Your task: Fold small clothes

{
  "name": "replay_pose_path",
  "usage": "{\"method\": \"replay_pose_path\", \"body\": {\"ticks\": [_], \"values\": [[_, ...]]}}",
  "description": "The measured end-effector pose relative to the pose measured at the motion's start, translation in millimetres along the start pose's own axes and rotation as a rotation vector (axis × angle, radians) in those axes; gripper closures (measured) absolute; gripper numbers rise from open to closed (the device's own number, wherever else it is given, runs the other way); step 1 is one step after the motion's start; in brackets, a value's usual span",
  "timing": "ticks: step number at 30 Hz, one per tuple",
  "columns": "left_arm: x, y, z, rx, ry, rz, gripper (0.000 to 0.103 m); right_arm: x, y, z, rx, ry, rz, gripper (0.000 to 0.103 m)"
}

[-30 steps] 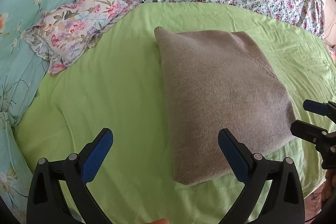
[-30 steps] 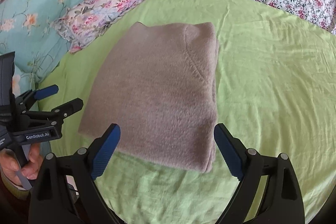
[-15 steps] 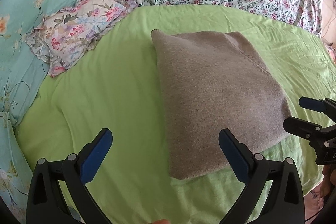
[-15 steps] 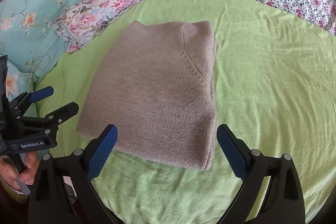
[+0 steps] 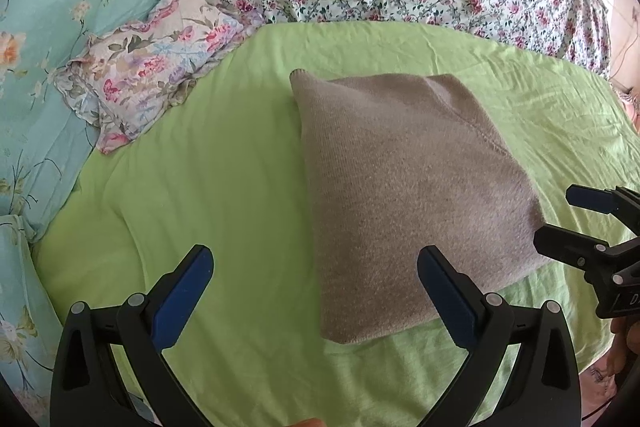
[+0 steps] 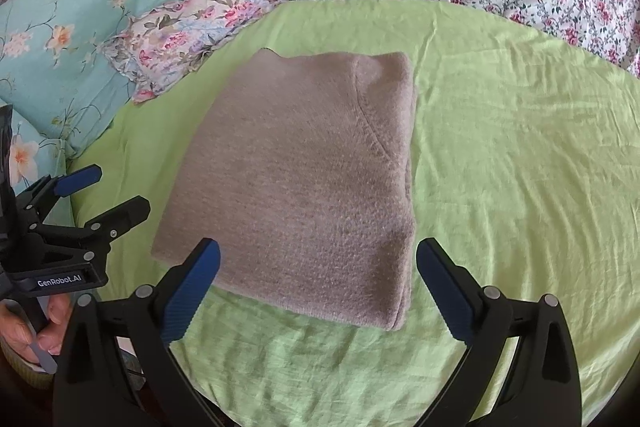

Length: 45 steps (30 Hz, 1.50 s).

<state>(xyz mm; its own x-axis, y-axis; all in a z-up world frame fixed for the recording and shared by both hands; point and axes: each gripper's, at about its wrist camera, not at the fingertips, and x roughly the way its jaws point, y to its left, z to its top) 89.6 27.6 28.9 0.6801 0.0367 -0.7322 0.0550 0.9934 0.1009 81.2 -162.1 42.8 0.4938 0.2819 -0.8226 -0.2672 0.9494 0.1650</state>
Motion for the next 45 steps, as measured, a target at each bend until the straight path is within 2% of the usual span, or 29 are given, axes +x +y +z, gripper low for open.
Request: {"method": "replay_pose_path", "body": {"ticks": [6,24,45], "values": [[-3.2,1.0,0.7,-0.003,-0.013,0.0,0.001,-2.5,3.7,1.6,-0.009,-0.006,-0.003,0.0],[-12.3,0.5,-2.0,0.01,-0.043,0.001,0.001,-5.5,14.9,-1.1,-0.032,-0.004,-0.003,0.0],[1.7,-0.8,1.5,0.012,-0.009,-0.007,0.001,3.9,4.3,3.1,-0.026,0.012,-0.007,0.0]]}}
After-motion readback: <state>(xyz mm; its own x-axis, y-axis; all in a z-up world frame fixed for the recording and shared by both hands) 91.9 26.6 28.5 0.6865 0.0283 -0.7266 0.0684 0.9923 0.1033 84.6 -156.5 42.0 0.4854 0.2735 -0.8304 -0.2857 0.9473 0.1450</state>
